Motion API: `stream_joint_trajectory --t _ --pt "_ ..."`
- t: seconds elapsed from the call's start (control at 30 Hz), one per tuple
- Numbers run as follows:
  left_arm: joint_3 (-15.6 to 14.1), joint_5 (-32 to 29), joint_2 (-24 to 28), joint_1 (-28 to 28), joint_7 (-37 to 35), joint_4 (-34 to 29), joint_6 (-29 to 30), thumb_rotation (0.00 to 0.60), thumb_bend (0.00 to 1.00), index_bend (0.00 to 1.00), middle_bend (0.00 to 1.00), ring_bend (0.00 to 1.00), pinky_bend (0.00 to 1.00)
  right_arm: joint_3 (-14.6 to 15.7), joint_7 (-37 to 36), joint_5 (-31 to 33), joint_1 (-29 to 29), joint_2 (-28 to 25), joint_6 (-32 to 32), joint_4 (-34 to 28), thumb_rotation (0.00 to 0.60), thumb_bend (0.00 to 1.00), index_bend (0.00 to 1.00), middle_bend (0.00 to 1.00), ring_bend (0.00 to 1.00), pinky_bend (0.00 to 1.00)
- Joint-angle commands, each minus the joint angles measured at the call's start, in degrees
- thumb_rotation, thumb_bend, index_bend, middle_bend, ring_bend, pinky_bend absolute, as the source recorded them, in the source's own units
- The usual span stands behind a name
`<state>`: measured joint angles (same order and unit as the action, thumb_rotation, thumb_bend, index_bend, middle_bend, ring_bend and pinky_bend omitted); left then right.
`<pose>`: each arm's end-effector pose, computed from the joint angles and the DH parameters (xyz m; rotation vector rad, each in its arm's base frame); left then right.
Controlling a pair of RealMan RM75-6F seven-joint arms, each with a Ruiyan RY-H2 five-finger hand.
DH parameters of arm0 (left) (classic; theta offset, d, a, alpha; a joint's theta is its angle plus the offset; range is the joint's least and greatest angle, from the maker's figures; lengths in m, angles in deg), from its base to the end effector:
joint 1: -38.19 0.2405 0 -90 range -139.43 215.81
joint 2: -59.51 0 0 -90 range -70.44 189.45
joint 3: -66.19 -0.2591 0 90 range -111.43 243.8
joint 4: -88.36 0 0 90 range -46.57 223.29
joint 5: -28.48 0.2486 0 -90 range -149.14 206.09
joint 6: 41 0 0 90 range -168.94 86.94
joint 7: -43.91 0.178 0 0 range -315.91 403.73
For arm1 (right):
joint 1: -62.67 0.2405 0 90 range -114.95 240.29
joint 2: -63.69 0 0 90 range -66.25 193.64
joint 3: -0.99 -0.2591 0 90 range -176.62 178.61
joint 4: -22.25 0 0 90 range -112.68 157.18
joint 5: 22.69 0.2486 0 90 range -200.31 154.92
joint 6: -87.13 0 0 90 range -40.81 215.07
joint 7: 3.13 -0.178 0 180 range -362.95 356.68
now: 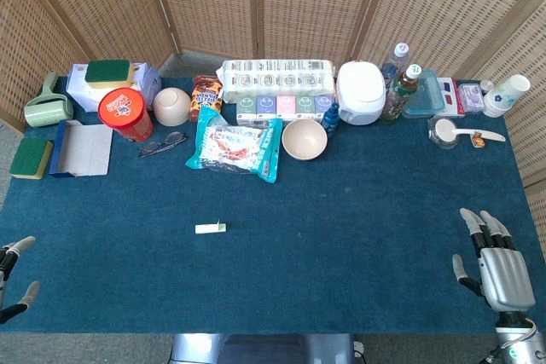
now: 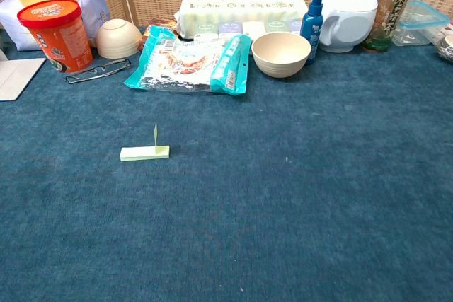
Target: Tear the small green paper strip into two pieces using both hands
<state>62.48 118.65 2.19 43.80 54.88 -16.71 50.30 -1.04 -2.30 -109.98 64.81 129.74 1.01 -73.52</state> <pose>-0.3120 0.1324 0.1379 -1.3678 -0.9304 -0.7302 -0.3163 -0.1984 0.1066 1.3532 -0.9816 0.9457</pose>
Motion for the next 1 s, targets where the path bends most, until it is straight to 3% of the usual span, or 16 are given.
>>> stream_joint_trajectory --t 0.03,0.67,1.0 --pt "0.0 -0.1 0.0 -0.1 0.2 -0.1 -0.2 0.6 0.3 0.18 0.26 0.29 0.33 0.0 0.0 0.1 0.0 0.1 0.1 0.1 0.6 0.5 0.03 0.14 0.04 0.11" --pt "1.2 0.5 1.5 -1.7 1.1 -0.8 -1.1 0.6 0.3 0.18 0.26 0.29 0.33 -0.4 0.0 -0.4 0.3 0.6 -0.2 -0.1 0.6 0.5 0.03 0.14 0.04 0.11" --pt "3.2 -1.3 3.7 -8.0 1.8 -3.0 -9.9 0.6 0.3 0.18 0.26 0.29 0.33 -0.2 0.7 0.5 -0.2 0.3 0.0 -0.6 0.6 0.5 0.03 0.14 0.04 0.11"
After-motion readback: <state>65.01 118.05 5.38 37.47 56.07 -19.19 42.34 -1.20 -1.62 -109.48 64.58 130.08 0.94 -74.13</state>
